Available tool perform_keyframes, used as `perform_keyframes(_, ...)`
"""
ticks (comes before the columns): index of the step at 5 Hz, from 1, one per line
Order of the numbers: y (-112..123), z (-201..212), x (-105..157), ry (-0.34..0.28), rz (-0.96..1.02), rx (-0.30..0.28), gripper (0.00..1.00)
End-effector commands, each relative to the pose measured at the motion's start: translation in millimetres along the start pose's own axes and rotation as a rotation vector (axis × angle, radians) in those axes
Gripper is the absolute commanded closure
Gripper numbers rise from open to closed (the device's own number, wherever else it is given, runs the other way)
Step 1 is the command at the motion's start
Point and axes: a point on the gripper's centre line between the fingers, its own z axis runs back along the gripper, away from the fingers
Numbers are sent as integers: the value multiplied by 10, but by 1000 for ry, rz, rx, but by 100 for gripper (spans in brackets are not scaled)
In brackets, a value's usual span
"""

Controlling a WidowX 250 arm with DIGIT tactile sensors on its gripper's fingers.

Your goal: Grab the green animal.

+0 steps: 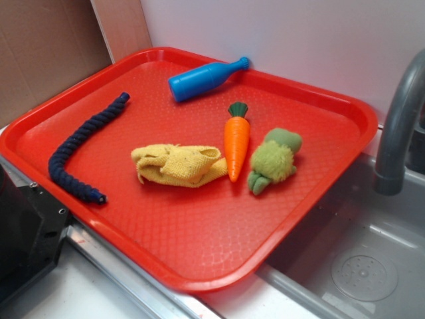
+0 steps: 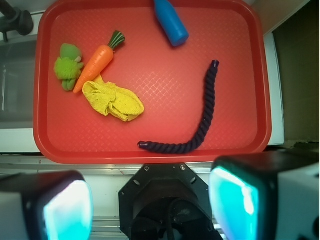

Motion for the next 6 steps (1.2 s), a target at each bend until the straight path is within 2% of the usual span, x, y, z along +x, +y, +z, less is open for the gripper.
perform_keyframes(1,0,0,0,0,0,0,0)
perform_keyframes(2,-502,-377,452,-133,85,-183,0)
perform_keyframes(3,-894,-604,931,-109,120,-136,0)
perform_keyframes(6,-894,-604,931,-109,120,-136,0)
